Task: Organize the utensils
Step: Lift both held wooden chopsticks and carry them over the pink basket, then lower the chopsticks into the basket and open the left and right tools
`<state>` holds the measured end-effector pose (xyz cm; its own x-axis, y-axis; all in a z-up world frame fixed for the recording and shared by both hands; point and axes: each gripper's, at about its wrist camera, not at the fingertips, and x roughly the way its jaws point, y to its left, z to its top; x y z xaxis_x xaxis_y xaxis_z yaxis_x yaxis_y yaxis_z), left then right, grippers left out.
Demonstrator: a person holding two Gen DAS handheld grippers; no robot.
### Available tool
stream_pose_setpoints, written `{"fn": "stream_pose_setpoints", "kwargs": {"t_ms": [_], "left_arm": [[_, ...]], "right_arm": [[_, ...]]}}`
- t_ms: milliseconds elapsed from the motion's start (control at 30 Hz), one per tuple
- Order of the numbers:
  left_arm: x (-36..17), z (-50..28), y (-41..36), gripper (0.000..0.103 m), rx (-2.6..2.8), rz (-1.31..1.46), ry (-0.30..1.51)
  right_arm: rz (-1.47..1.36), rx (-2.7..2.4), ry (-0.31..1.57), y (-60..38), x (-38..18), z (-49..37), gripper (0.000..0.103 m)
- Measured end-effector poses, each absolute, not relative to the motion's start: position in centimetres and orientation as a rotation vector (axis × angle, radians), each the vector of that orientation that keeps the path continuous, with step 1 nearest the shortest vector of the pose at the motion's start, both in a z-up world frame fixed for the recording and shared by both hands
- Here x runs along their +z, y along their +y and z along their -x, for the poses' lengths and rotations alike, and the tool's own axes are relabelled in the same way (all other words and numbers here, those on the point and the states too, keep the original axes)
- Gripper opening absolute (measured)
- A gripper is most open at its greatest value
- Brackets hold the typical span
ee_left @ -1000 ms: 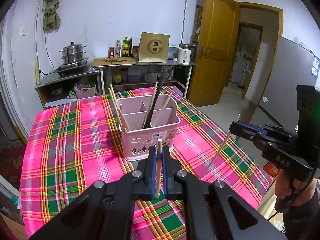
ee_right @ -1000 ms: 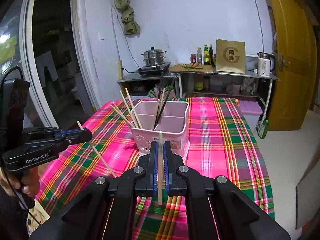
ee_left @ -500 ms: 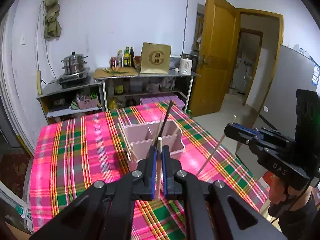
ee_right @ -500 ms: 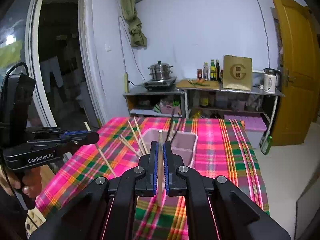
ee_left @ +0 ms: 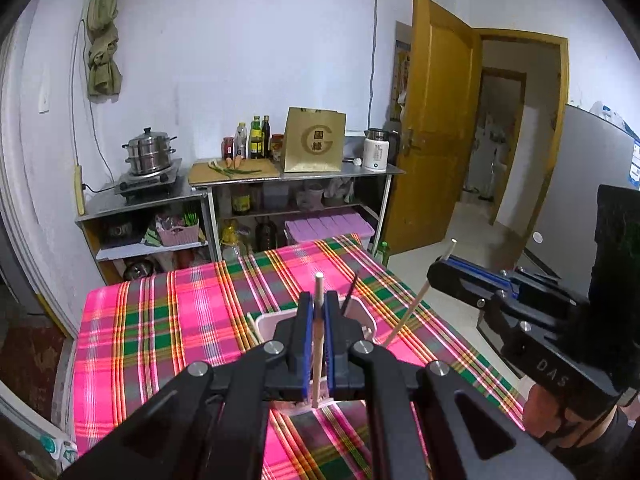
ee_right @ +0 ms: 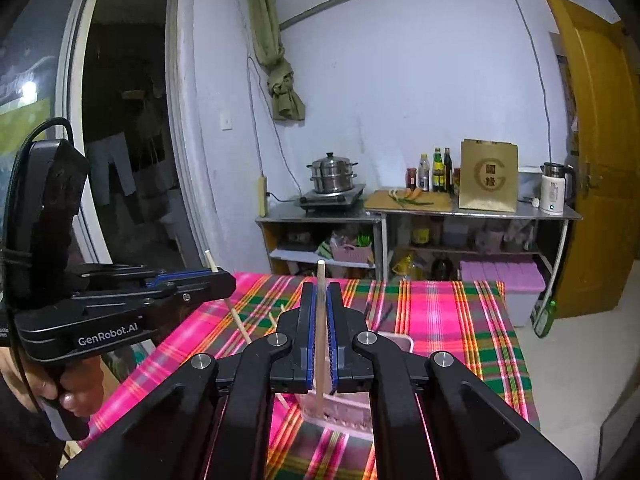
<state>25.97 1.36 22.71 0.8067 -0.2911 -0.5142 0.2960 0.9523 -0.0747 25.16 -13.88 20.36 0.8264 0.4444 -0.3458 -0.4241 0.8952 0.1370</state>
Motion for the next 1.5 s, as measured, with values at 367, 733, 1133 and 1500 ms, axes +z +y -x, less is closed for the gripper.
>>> {"fn": "stream_pose_setpoints", "kwargs": {"t_ms": [367,733,1133,1500], "left_arm": [[21.5,-29.7,1.6,0.006,-0.305,-0.015,0.544],[17.5,-32.5,1.9,0.006,-0.299,-0.017,0.599],[14.7,-34.0,1.9,0.006,-0.286,-0.039,0.691],[13.2,-34.2,1.4,0.006,-0.276,-0.057,0.748]], "right_arm": [[-0.096,0.456,0.382,-13.6,19.2,-28.8,0.005],[-0.083,0.45,0.415,-12.0,15.8,-31.0,0.005],[-0.059,0.434,0.491,-11.4,12.9,-32.2,0.005],[-0.044,0.412,0.556,-11.6,11.4,-32.9,0.005]]}}
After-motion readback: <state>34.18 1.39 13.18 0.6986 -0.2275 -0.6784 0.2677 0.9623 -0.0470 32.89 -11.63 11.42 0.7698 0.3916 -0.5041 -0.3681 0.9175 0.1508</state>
